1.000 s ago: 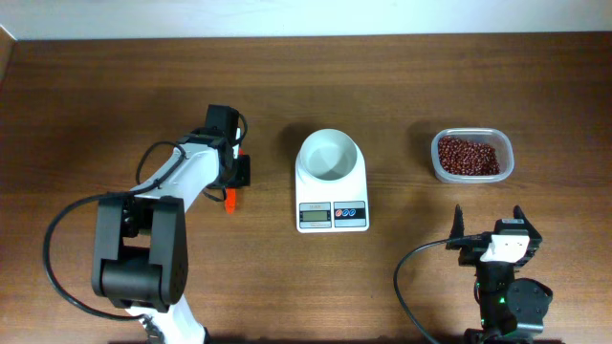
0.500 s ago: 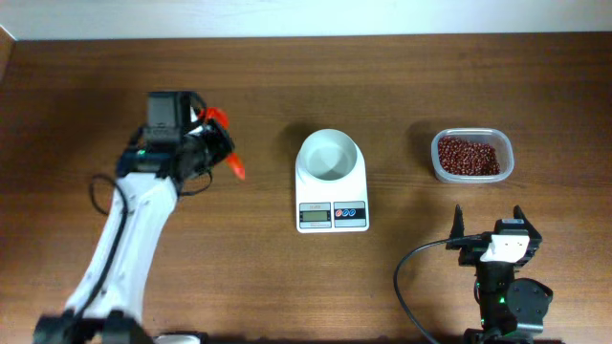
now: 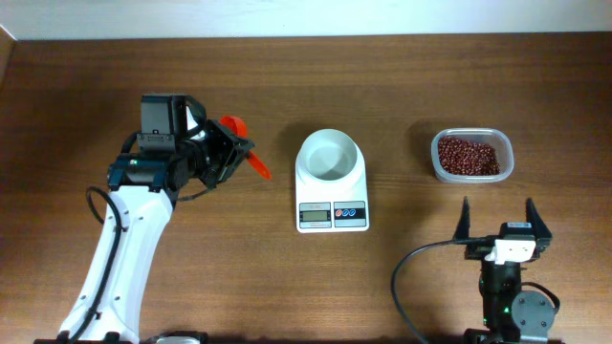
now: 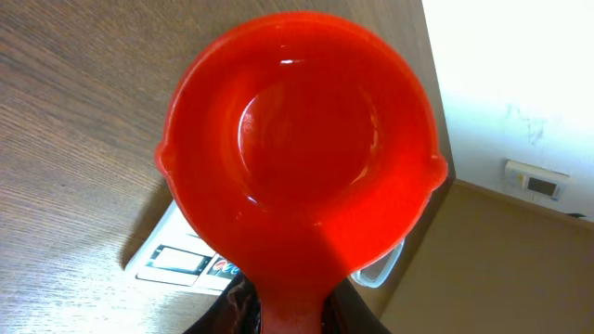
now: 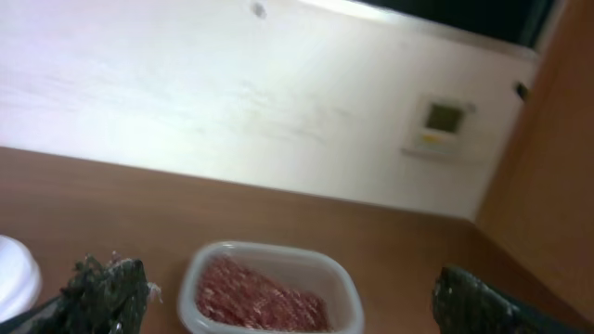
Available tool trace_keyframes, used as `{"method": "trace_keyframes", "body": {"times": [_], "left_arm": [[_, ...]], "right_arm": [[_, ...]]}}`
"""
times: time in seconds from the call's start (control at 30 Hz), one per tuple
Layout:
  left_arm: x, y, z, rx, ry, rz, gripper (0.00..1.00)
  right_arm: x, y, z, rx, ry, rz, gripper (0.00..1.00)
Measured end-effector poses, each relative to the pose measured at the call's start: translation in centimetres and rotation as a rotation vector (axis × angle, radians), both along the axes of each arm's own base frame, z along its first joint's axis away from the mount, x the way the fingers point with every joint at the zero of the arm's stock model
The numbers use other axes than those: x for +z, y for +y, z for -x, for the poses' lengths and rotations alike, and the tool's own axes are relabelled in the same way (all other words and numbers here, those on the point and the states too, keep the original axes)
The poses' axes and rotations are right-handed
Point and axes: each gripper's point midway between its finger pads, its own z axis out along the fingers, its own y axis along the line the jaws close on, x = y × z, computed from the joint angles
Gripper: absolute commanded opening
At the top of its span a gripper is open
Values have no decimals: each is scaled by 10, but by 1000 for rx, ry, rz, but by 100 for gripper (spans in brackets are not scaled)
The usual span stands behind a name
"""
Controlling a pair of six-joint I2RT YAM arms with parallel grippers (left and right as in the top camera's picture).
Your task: Scoop item into bowl and weigh 50g on scale
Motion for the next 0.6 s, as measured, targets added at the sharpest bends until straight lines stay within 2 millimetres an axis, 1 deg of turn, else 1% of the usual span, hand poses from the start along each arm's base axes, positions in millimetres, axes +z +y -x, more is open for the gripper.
{"method": "trace_keyframes", "body": {"times": [0.07, 0.1, 0.13, 0.23, 0.3, 0.37, 0.4, 0.43, 0.5, 0.53, 0.57, 0.6], "left_arm": [[1, -2, 1, -10, 3, 14, 0], [1, -4, 2, -14, 3, 20, 0], [4, -8, 4, -33, 4, 44, 0], [6, -12, 5, -49, 4, 67, 0], [6, -13, 5, -53, 3, 72, 0], [7, -13, 5, -55, 1, 75, 0], [7, -13, 5, -54, 0, 76, 0], [8, -14, 5, -55, 1, 78, 0], [8, -14, 5, -50, 6, 84, 0], [8, -14, 5, -46, 9, 87, 0], [9, -14, 6, -38, 16, 95, 0], [10, -15, 6, -31, 18, 104, 0]], "right_arm": [[8, 17, 1, 98, -30, 16, 99], [13, 29, 3, 170, -53, 21, 99], [18, 37, 5, 215, -74, 17, 99], [20, 45, 6, 277, -68, -103, 99], [34, 47, 9, 301, -76, -163, 99], [60, 49, 11, 314, -59, -213, 99], [74, 49, 10, 316, -21, -252, 98], [88, 49, 3, 315, 48, -305, 99], [107, 53, -13, 333, 176, -376, 99], [105, 59, -17, 355, 292, -420, 99], [120, 67, -32, 404, 366, -448, 99], [127, 74, -43, 447, 430, -477, 99]]}}
